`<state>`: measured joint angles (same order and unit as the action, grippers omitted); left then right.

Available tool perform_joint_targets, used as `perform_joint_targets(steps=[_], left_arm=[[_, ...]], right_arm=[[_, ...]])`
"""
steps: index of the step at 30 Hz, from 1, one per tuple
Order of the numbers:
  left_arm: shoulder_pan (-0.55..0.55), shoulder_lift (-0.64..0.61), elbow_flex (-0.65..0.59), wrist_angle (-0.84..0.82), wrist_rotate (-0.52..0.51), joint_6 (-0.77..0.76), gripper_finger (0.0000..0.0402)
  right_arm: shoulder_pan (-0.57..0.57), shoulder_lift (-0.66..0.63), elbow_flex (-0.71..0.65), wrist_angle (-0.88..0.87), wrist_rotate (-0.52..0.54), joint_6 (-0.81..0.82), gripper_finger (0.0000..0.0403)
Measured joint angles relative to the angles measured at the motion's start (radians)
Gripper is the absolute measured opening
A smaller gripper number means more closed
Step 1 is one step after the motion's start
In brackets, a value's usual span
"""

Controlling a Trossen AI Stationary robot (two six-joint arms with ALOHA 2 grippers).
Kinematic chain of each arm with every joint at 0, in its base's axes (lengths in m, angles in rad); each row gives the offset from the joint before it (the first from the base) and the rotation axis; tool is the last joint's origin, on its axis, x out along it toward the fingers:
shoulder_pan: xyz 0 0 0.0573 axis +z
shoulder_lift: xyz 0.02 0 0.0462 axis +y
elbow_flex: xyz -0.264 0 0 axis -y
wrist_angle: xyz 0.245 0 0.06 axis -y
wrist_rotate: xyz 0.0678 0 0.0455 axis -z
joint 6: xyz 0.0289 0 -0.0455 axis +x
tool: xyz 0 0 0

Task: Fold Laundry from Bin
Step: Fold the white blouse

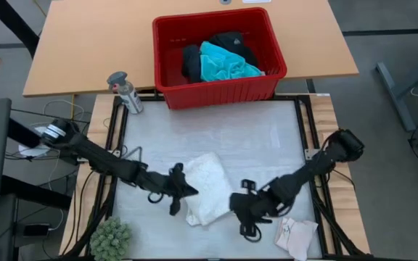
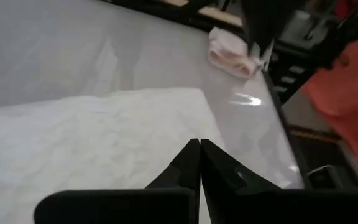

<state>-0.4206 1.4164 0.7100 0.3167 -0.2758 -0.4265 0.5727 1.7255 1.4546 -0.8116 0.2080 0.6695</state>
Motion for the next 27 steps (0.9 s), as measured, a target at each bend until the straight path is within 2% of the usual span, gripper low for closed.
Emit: perform_joint_targets(steps=[2,5,9,13,17,22,27], left_arm=[[-0.015,0.065,0.030,0.046,-0.007,0.044,0.0000],[-0.021,0.163,0.100,0.057,0.032,0.082,0.0000],[-0.025,0.284,0.194,-0.002,0.084,0.096,0.0000],[-0.024,0.351,0.248,-0.093,0.043,0.058,0.0000],[-0.022,0.371,0.257,-0.223,0.117,-0.019,0.0000],[-0.030,0.370,0.256,-0.432,0.162,-0.065,0.0000],[-0.041,0.368,0.257,-0.460,0.150,-0.085,0.0000]], right_arm=[[0.021,0.016,-0.015,-0.080,0.052,0.074,0.0077],[0.029,0.044,-0.032,-0.114,0.094,0.129,0.0054],[0.028,0.080,-0.037,-0.089,0.112,0.133,0.0020],[0.026,0.097,-0.037,-0.055,0.113,0.127,0.0017],[0.027,0.096,-0.038,-0.033,0.137,0.123,0.0041],[0.027,0.106,-0.046,0.021,0.144,0.061,0.0071],[0.025,0.131,-0.098,0.182,0.127,0.069,0.0120]])
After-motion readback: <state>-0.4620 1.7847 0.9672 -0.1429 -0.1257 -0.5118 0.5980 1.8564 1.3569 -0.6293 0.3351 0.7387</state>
